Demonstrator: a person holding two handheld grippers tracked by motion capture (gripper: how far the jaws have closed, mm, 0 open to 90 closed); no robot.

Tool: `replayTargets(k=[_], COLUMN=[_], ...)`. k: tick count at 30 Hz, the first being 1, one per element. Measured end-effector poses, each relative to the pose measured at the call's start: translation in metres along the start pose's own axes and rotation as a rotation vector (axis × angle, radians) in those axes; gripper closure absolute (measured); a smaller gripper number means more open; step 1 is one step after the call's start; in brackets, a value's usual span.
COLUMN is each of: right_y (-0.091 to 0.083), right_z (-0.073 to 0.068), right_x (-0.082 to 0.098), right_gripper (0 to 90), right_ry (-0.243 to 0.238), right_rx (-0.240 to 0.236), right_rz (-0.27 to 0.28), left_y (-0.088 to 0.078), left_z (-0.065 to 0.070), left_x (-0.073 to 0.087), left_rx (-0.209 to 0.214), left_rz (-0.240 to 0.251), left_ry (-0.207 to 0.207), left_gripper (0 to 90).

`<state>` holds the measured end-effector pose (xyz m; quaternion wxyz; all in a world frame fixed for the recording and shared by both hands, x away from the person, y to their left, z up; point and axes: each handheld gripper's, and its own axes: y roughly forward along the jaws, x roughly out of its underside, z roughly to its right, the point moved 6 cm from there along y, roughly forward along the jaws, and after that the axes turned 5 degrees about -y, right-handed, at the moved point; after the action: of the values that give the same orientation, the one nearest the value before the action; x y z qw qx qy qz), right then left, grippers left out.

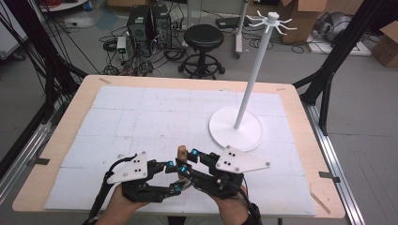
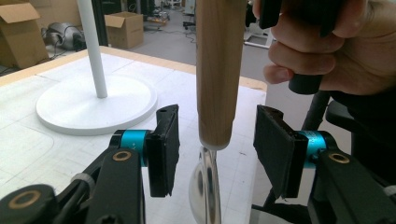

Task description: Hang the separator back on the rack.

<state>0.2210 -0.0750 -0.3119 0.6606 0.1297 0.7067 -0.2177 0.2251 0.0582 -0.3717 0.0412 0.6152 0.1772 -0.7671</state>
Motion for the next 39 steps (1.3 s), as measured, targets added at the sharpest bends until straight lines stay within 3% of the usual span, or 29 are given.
replayTargets(k=[7,12,20,22,23,24,27,28,29,31,33,35,39], right_y=[0.0,0.0,-0.001,-0.001,-0.002,-0.004,-0.011,-0.013,-0.013,-0.018,-0.021,-0.024,-0.023], right_z=[0.001,0.0,0.001,0.001,0.001,0.002,0.007,0.01,0.01,0.016,0.02,0.02,0.017], right_x=[0.001,0.002,0.002,0.003,0.002,0.0,-0.001,-0.001,-0.001,0.002,0.006,0.01,0.01], right_gripper=[70.7,70.7,70.6,69.4,64.8,46.9,34.0,31.3,31.3,26.5,34.5,38.6,48.8], right_ry=[0.036,0.062,0.087,0.087,0.1,0.111,0.018,0.011,0.011,0.019,0.021,0.054,0.056], right_rx=[0.018,0.018,0.024,0.007,-0.022,-0.051,-0.098,-0.131,-0.131,-0.193,-0.312,-0.448,-0.505], right_rz=[0.009,0.021,0.029,0.025,0.03,0.051,0.06,0.059,0.059,0.059,0.055,0.082,0.095], left_y=[0.0,-0.001,-0.002,-0.002,-0.002,-0.002,-0.003,-0.003,-0.003,-0.004,-0.004,-0.003,-0.001], left_z=[0.001,-0.001,0.0,0.0,0.0,0.001,0.003,0.005,0.005,0.007,0.011,0.015,0.019], left_x=[0.0,0.001,0.0,0.001,0.001,0.001,0.0,-0.001,-0.001,-0.002,-0.003,-0.004,-0.003], left_rx=[0.007,0.002,0.001,0.014,0.027,0.037,0.079,0.109,0.109,0.144,0.19,0.23,0.26], left_rz=[-0.003,-0.012,-0.011,-0.022,-0.025,-0.023,-0.014,-0.01,-0.01,-0.008,-0.005,-0.008,-0.022], left_ry=[-0.014,-0.015,-0.028,-0.022,-0.026,-0.028,-0.034,-0.033,-0.033,-0.029,-0.026,-0.018,-0.01], left_gripper=[58.7,72.7,74.0,74.1,74.1,74.2,74.2,74.2,74.2,74.2,74.2,74.2,74.1])
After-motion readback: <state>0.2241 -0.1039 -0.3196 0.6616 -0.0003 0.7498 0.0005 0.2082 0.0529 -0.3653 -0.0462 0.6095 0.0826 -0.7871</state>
